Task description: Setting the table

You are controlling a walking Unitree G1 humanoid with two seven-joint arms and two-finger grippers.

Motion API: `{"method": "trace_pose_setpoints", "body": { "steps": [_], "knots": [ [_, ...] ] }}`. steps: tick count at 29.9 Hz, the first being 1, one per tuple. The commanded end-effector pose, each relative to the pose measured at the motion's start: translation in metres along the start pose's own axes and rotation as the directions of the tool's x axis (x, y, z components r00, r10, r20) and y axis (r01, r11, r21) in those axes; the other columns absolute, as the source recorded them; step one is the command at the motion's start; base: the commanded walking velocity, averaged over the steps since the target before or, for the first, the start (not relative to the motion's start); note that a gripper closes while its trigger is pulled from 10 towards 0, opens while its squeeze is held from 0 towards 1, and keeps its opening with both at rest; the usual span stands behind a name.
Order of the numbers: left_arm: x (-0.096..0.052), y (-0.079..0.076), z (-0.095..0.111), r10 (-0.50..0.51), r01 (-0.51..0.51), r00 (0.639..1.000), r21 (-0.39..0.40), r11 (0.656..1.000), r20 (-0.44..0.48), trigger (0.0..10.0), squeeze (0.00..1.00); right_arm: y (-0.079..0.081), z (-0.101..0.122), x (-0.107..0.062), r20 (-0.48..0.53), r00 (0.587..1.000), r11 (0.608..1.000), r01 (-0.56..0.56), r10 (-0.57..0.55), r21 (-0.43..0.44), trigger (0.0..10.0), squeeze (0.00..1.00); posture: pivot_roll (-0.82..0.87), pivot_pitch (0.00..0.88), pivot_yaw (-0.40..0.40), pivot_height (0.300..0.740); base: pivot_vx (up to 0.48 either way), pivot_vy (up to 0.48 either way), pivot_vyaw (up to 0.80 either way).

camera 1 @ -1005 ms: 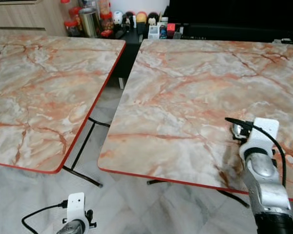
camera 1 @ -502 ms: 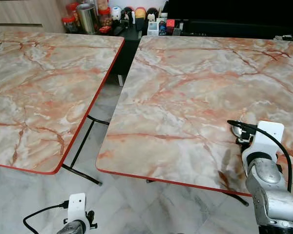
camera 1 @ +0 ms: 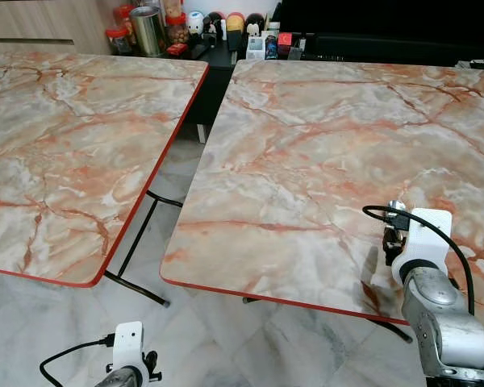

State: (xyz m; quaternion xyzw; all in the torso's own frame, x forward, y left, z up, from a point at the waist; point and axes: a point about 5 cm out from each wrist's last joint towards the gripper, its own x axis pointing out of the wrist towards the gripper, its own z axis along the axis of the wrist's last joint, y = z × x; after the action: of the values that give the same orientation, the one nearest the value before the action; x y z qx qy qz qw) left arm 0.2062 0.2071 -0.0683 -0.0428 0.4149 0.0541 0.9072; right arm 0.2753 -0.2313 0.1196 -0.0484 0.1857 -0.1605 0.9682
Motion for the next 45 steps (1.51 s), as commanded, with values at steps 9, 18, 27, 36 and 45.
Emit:
{"method": "trace_pose_setpoints", "body": {
  "steps": [9, 18, 27, 36, 45],
  "knots": [
    [-0.003, 0.004, -0.012, 0.004, -0.003, 0.999, 0.019, 1.0, -0.052, 10.0, 0.0, -0.012, 0.005, 0.004, 0.004, 0.999, 0.998, 0.042, -0.042, 0.055, 10.0, 0.0, -0.08, 0.11, 0.045, 0.74, 0.0, 0.0, 0.0],
    [-0.002, 0.005, -0.011, 0.006, -0.005, 0.999, 0.02, 1.0, -0.051, 10.0, 0.0, -0.013, 0.0, 0.017, -0.012, 1.0, 0.992, 0.019, -0.018, 0.127, 10.0, 0.0, -0.08, 0.124, 0.055, 0.74, 0.0, 0.0, 0.0],
    [-0.002, 0.004, -0.009, 0.002, -0.001, 0.999, 0.024, 1.0, -0.049, 10.0, 0.0, -0.007, -0.007, 0.021, -0.027, 1.0, 0.988, 0.0, 0.005, 0.156, 10.0, 0.0, -0.08, 0.135, 0.059, 0.74, 0.0, 0.0, 0.0],
    [-0.002, 0.005, -0.01, 0.002, -0.001, 0.999, 0.027, 1.0, -0.051, 10.0, 0.0, -0.009, -0.011, 0.023, -0.035, 0.999, 0.987, 0.016, -0.01, 0.157, 10.0, 0.0, -0.08, 0.14, 0.062, 0.74, 0.0, 0.0, 0.0],
    [-0.002, 0.005, -0.011, -0.002, 0.004, 0.998, 0.024, 1.0, -0.059, 10.0, 0.0, -0.012, -0.012, 0.023, -0.043, 0.999, 0.988, 0.026, -0.02, 0.149, 8.5, 0.0, -0.08, 0.143, 0.062, 0.74, 0.0, 0.0, 0.0]
  ]
}}
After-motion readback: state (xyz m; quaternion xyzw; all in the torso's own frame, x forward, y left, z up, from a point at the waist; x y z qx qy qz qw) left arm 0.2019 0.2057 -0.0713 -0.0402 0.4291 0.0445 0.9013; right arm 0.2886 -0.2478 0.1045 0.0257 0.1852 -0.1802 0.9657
